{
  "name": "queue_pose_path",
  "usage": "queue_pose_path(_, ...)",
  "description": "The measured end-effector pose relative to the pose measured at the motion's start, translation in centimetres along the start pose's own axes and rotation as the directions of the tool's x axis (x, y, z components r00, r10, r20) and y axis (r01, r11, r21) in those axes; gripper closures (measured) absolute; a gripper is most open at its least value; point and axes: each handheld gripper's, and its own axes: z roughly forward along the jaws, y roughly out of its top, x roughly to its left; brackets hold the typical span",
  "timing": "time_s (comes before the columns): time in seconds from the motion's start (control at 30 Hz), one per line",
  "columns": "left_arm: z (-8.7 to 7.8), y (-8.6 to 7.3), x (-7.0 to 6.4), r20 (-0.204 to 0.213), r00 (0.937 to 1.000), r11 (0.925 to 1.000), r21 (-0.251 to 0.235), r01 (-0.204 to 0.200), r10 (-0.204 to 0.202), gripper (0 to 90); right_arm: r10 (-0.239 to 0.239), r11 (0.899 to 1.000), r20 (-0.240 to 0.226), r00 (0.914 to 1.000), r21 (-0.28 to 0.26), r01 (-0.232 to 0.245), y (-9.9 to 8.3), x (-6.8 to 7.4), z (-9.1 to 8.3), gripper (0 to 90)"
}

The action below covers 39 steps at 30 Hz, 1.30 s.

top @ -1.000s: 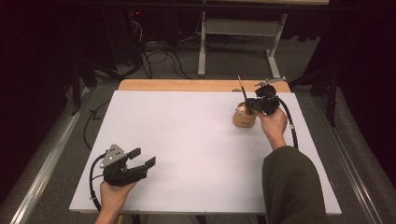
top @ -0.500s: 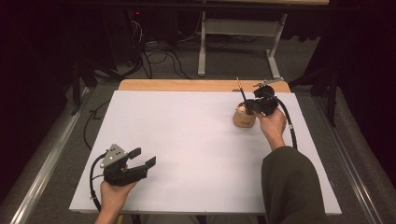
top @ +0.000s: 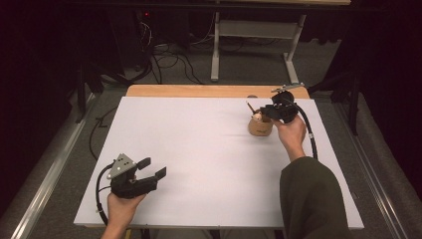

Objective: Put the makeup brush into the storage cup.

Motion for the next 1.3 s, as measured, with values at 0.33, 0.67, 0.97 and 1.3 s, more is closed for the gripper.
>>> queue_pose_path(0.33, 0.1, 0.0, 0.0, 0.002, 1.0, 1.0, 0.0, 0.0, 0.0, 31.2, 0.002, 1.0, 0.002, 1.0, -0.016, -0.002, 0.1, -0.1, -0.7, 66.3)
queue_pose_path(0.67, 0.1, 0.0, 0.0, 0.004, 1.0, 1.0, 0.0, 0.0, 0.0, 31.2, 0.005, 0.999, 0.003, 1.0, -0.033, -0.005, 0.2, 0.0, -1.6, 54.4)
queue_pose_path(0.97, 0.2, 0.0, -0.1, 0.003, 1.0, 1.0, 0.004, -0.003, 0.003, 31.2, -0.004, 0.999, 0.009, 1.0, -0.049, 0.005, 0.2, 0.2, -2.5, 45.1)
queue_pose_path(1.3, 0.2, 0.1, 0.0, 0.002, 1.0, 1.0, 0.001, -0.002, 0.002, 31.2, -0.002, 0.999, 0.006, 1.0, -0.054, 0.002, 0.1, 0.4, -3.1, 40.1)
